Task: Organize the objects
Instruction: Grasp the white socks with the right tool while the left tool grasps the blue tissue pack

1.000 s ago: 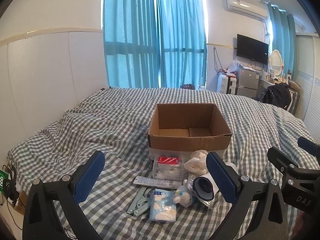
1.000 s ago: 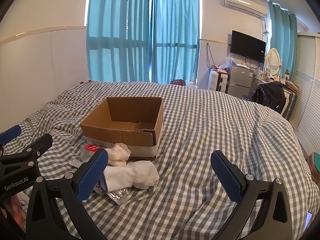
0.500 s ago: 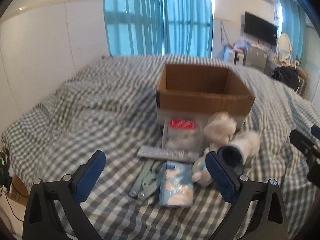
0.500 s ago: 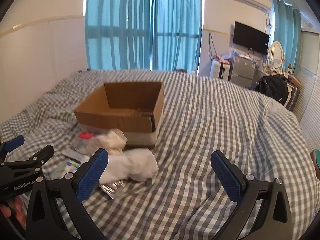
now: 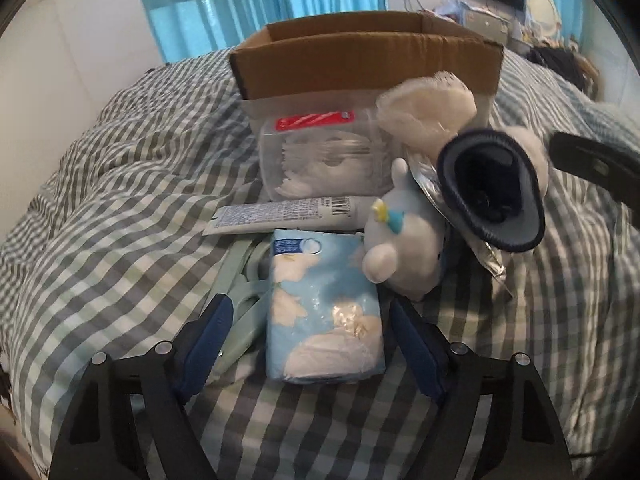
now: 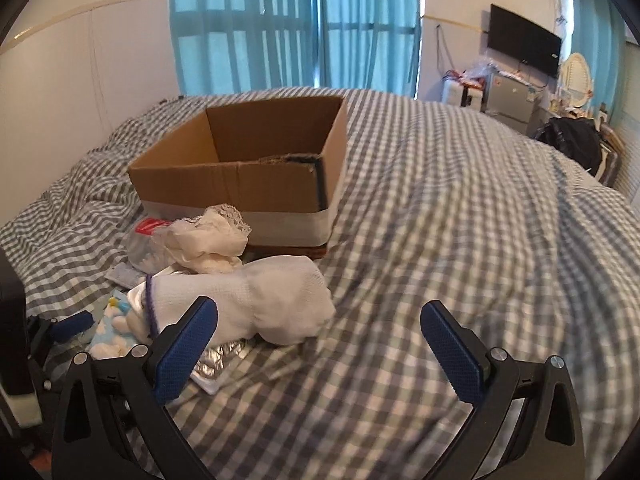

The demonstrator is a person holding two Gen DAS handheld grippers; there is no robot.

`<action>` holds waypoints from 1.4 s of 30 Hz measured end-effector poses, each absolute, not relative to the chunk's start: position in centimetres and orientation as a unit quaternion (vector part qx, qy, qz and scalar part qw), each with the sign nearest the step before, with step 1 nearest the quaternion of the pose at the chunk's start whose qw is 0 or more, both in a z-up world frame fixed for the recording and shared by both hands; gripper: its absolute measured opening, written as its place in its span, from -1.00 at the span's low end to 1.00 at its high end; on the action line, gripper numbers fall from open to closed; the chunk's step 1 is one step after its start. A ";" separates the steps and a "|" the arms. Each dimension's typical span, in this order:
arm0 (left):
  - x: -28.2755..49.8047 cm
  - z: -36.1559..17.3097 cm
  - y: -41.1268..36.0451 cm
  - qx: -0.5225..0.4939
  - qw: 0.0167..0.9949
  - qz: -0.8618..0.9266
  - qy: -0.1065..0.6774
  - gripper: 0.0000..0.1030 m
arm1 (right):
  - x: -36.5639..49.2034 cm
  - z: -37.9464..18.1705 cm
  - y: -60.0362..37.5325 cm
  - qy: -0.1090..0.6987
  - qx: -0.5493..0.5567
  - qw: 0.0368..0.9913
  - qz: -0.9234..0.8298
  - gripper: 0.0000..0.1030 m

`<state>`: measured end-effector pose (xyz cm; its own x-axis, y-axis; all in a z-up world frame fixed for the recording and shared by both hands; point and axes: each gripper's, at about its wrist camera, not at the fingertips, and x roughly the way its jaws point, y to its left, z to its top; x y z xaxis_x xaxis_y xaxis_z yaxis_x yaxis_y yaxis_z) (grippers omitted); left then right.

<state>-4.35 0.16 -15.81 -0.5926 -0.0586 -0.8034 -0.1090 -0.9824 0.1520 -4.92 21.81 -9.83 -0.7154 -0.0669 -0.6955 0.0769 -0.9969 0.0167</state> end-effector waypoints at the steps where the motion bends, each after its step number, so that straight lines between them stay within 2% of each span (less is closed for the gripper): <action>1: -4.4 -15.8 0.3 -0.449 0.014 0.888 0.098 0.59 | -5.6 -10.2 21.7 0.007 0.381 0.043 -0.924 0.95; 6: -4.8 -15.8 0.9 -0.440 0.020 0.891 0.111 0.11 | -9.3 -12.8 21.0 -0.019 0.416 0.069 -0.907 0.89; 12: -5.0 -15.6 0.5 -0.437 0.028 0.894 0.099 0.03 | -10.3 -15.0 21.0 -0.056 0.443 0.098 -0.889 0.87; 13: -5.0 -15.4 0.4 -0.437 0.031 0.894 0.094 0.03 | -10.2 -15.1 21.1 -0.061 0.444 0.104 -0.888 0.76; 14: -5.0 -15.2 0.2 -0.438 0.034 0.894 0.090 0.03 | -10.1 -15.1 21.2 -0.065 0.443 0.113 -0.887 0.48; 16: -4.9 -14.7 -0.2 -0.440 0.037 0.894 0.075 0.03 | -9.6 -14.5 20.9 -0.069 0.435 0.135 -0.888 0.15; 17: -4.7 -14.4 -0.5 -0.441 0.039 0.894 0.066 0.03 | -9.2 -14.1 20.6 -0.054 0.428 0.127 -0.893 -0.08; 18: -4.5 -14.0 -0.8 -0.440 0.040 0.895 0.057 0.03 | -8.7 -13.7 20.3 -0.040 0.419 0.119 -0.899 -0.21; 20: -3.9 -13.4 -1.1 -0.436 0.042 0.897 0.050 0.03 | -7.3 -12.6 20.0 -0.022 0.394 0.104 -0.913 -0.29; 26: -2.1 -11.1 -1.6 -0.419 0.051 0.906 0.028 0.03 | -4.6 -9.8 21.0 -0.014 0.369 0.094 -0.925 -0.42; 35: -1.6 -5.7 -2.7 -0.372 0.060 0.926 0.003 0.03 | -0.6 -4.6 22.6 0.007 0.324 0.093 -0.941 -0.45; 42: -3.4 -0.1 -2.4 -0.326 0.085 0.942 0.000 0.03 | 0.8 2.3 21.2 0.076 0.267 0.096 -0.956 -0.45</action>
